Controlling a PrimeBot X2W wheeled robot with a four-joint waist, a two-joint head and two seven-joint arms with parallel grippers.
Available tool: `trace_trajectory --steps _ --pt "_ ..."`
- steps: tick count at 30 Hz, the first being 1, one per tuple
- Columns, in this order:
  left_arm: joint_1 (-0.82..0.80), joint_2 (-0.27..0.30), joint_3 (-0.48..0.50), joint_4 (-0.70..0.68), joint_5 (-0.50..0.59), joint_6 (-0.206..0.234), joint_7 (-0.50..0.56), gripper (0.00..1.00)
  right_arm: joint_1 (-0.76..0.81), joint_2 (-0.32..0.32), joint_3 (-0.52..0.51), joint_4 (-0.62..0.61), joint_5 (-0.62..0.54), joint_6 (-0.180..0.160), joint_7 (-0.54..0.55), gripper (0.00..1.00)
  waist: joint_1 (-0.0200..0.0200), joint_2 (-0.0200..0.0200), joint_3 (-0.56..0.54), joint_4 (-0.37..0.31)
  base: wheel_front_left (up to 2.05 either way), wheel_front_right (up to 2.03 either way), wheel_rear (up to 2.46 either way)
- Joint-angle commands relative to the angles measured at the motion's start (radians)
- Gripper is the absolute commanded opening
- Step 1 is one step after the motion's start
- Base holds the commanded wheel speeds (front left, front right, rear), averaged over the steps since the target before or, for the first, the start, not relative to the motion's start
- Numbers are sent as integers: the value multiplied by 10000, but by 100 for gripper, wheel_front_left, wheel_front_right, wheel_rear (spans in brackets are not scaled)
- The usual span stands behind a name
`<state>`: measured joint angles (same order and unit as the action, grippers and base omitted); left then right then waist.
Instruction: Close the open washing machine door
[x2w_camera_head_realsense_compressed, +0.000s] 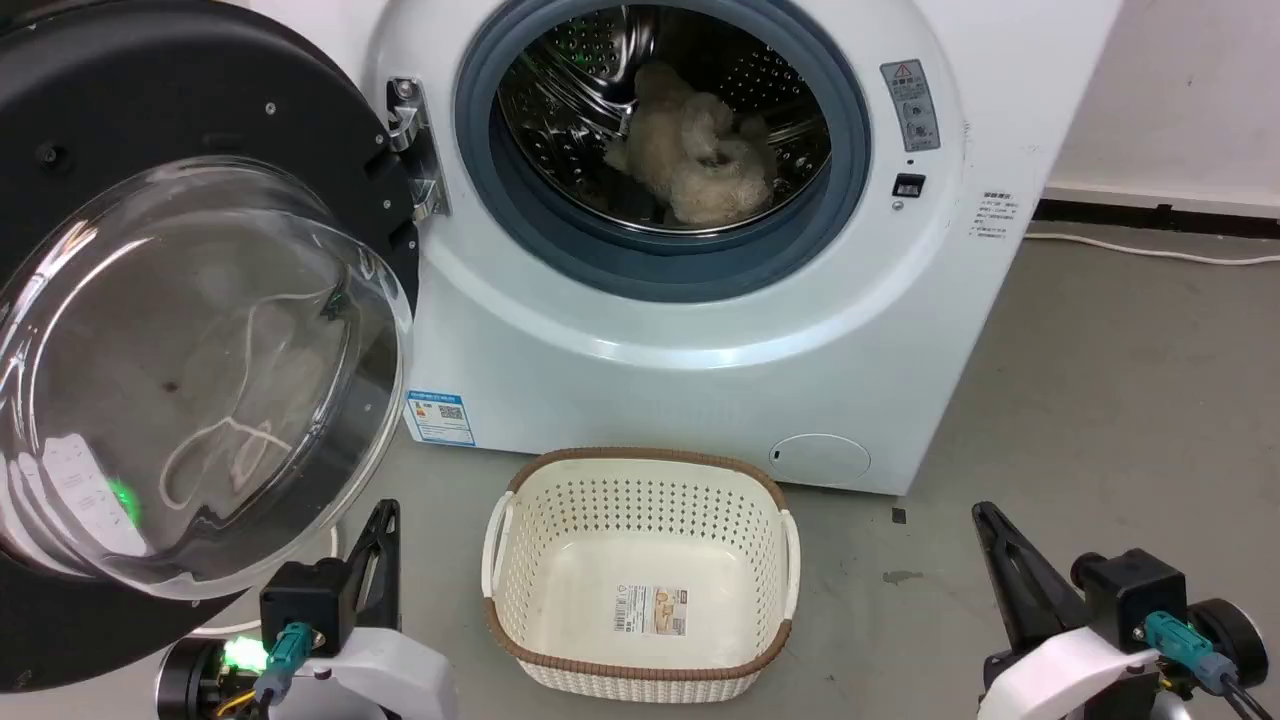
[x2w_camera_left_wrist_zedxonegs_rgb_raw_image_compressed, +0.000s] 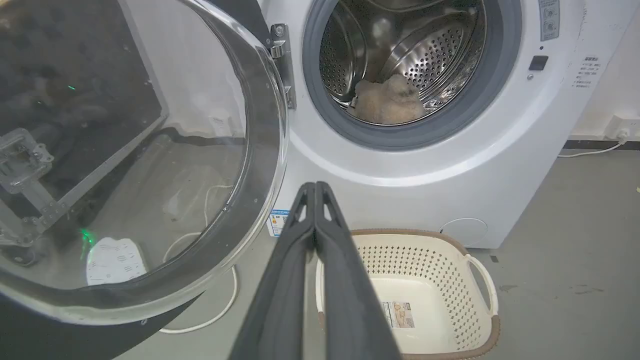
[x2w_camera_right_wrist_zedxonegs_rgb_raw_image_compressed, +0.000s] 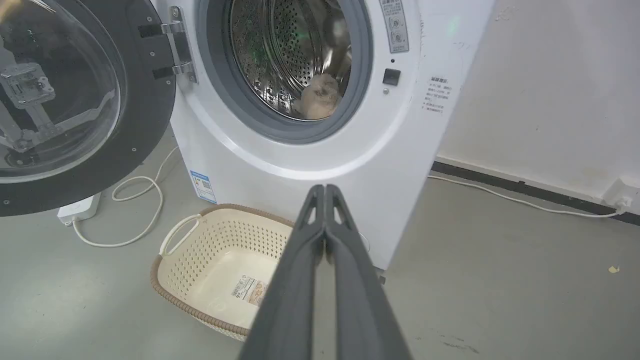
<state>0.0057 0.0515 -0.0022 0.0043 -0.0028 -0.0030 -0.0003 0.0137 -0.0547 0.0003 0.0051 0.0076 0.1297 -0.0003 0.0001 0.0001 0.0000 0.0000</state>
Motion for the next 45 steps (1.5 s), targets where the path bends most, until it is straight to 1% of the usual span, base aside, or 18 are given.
trace_trajectory --steps 1,30,31,45 --pt "-57 -13 22 -43 28 30 3 0 -137 45 -3 -51 -76 10 3 0 -1 -1 0 0 0 0 0" --pt "-57 -13 22 -43 28 30 3 0 -137 45 -3 -51 -76 10 3 0 -1 -1 0 0 0 0 0" --pt "0 0 -2 2 0 0 0 100 1 0 -2 0 4 0 0 100 0 -1 0 0 0 0 0" --pt "-2 54 -149 -52 25 -10 -222 100 21 4 -96 50 142 1 -221 100 0 -1 3 30 0 0 0"
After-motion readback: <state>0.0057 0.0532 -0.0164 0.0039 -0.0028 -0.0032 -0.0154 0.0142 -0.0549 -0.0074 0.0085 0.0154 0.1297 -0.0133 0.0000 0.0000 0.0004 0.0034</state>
